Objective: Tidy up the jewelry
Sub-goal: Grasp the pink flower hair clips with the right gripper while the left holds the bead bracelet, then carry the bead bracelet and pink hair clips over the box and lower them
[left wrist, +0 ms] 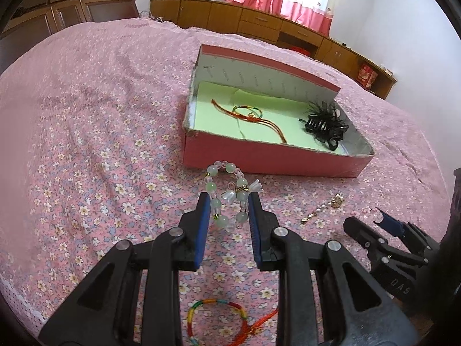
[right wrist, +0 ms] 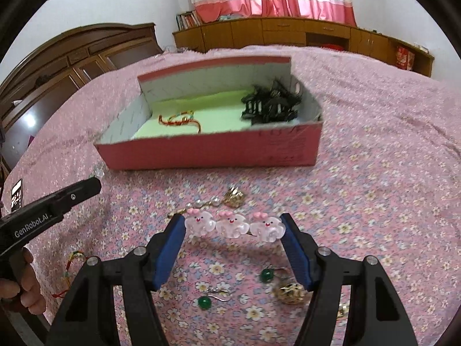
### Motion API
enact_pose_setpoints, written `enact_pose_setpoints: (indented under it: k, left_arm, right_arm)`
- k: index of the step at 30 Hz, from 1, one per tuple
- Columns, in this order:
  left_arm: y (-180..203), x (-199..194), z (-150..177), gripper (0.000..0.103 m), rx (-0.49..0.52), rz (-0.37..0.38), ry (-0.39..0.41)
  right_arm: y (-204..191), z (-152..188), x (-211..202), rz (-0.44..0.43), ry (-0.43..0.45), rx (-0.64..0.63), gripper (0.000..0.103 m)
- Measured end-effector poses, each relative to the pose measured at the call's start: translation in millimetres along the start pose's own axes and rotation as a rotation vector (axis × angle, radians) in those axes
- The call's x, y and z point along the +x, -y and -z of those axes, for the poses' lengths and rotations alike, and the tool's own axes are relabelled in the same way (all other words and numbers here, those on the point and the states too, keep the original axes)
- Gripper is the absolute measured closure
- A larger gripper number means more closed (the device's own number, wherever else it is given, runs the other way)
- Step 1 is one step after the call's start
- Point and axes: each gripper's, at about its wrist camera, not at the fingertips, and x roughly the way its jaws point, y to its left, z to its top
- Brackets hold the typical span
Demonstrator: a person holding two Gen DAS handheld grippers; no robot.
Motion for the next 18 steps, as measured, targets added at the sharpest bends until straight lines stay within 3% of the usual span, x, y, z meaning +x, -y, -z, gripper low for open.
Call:
enact_pose_setpoints:
  k: [18]
  left_arm:
    - [20.7, -15.1, -11.9, 0.085, 0.027, 0.021, 0.109]
  right_arm:
    - [12.1, -14.0, -31.8, 0.024, 0.182, -0.028, 0.034]
